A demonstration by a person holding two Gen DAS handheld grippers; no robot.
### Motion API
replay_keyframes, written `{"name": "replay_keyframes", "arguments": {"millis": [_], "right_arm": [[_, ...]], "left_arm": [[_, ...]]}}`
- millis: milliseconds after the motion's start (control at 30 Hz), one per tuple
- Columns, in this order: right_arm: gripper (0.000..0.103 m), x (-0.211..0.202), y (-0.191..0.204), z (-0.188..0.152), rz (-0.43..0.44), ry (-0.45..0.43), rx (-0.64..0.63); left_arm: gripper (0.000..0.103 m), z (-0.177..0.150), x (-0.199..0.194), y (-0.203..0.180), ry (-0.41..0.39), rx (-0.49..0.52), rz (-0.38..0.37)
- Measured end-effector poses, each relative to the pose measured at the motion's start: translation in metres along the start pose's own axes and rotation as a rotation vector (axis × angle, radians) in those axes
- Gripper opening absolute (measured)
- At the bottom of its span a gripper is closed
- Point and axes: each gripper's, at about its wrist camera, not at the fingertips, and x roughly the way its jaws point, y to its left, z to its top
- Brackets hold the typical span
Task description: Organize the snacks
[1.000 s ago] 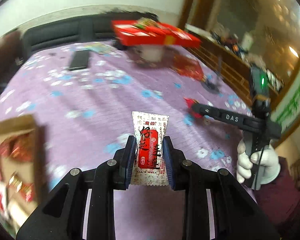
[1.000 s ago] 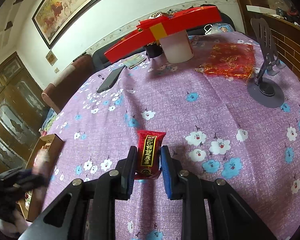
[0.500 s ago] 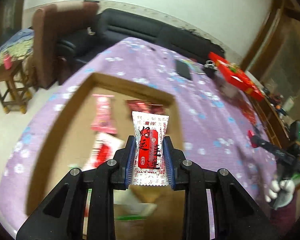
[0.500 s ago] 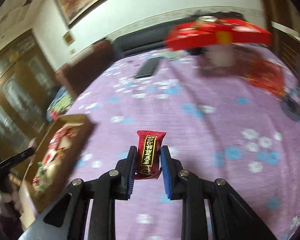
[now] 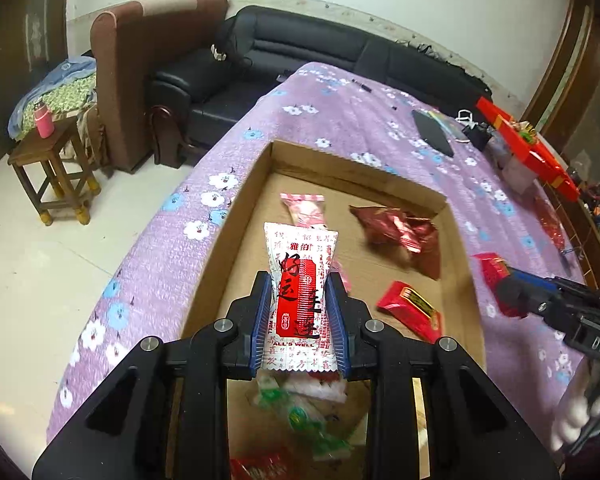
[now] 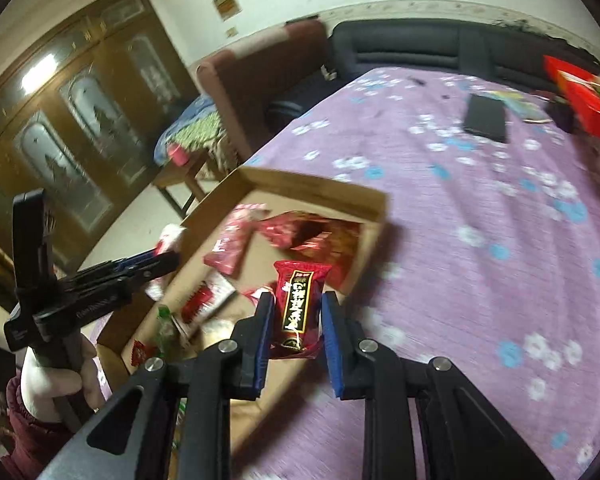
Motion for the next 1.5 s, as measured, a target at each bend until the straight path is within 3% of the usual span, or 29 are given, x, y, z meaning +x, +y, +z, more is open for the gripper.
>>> {"name": "replay_keyframes", "arguments": {"millis": [233,333,433,600,700,900,967,1067,1333,1500], "right_arm": [[0.028,0.053,0.023,0.020,0.018,0.066,-0.012],[0.029,0.067,0.026,0.025,0.024,0.063,-0.022],[0.030,0.071,0.023,0.026,0.037,0.061,0.007],[0.031,0.050,0.027,0.020,0.017,0.023,-0.014],[0.043,0.029,0.025,0.011,0.011,-0.014,-0.002],[0.046,-0.013,0.018,-0.016,-0.016,-0.096,0.024],[0.046,-0.024,0.017,-0.026,-0.037,-0.111,0.020],[0.046,-0.036,0.016,-0.042,-0.064,-0.120,0.006],[0.060,-0.065,0.012,-0.079,-0.111,-0.149,-0.031],[0.062,-0.082,0.011,-0.093,-0.103,-0.175,-0.030]], "left_arm": [[0.027,0.006,0.012,0.011,0.026,-0.042,-0.022],[0.036,0.006,0.011,0.014,0.028,-0.055,-0.036],[0.036,0.003,0.007,0.013,0.020,-0.057,-0.044],[0.036,-0.002,-0.013,0.000,-0.023,-0.038,-0.056],[0.036,-0.007,-0.030,-0.010,-0.075,-0.030,-0.050],[0.037,-0.025,-0.066,-0.037,-0.189,0.010,0.040],[0.063,-0.031,-0.074,-0.048,-0.207,0.024,0.081],[0.069,-0.041,-0.084,-0.064,-0.248,0.039,0.131],[0.070,-0.058,-0.091,-0.104,-0.232,0.080,0.141],[0.069,-0.068,-0.095,-0.129,-0.221,0.120,0.147]]}}
